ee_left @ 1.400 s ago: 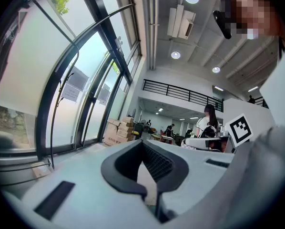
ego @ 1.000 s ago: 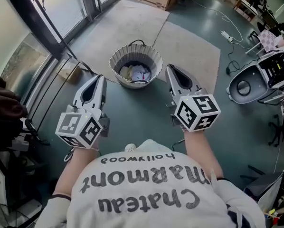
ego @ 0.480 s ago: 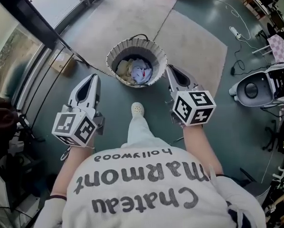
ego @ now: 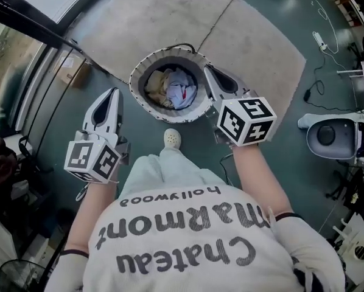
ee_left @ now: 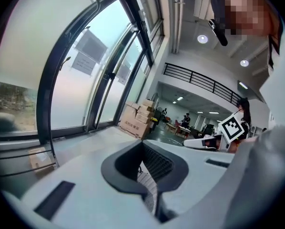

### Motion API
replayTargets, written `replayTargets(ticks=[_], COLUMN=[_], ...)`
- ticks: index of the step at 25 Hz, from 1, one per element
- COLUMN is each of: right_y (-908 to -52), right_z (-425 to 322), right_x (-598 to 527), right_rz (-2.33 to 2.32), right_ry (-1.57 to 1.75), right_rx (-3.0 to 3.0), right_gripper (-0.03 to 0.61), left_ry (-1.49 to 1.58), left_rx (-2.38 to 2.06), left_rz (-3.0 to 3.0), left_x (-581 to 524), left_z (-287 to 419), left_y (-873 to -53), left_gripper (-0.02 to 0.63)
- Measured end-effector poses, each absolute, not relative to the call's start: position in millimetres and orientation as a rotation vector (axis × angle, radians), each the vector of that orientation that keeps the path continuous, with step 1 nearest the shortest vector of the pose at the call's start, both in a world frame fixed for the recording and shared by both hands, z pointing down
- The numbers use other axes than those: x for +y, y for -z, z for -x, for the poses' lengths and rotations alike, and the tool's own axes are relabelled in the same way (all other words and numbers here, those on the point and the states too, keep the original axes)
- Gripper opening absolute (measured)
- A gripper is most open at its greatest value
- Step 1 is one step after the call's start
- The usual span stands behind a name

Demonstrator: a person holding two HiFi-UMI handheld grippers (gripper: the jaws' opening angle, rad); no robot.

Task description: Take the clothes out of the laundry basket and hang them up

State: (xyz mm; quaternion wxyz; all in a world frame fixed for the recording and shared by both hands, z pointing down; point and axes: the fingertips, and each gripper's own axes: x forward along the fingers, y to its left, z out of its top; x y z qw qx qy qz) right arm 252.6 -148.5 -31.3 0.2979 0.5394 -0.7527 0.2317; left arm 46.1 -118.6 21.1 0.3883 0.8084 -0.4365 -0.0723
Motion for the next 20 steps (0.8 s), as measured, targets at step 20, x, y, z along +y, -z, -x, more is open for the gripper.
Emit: replayTargets(ticks=[20], right_y=[-269], right_z=[-343], right_x=[-41], right_rz=[-1.331], right_ry=[-1.074], right_rx=[-1.463], right_gripper=[0.031], left_ry=[-0.201], left_rx=[-0.754], left_rz=[-1.943], left_x=[-91], left_z=[-120], left_y=[-241], left_gripper=[0.007])
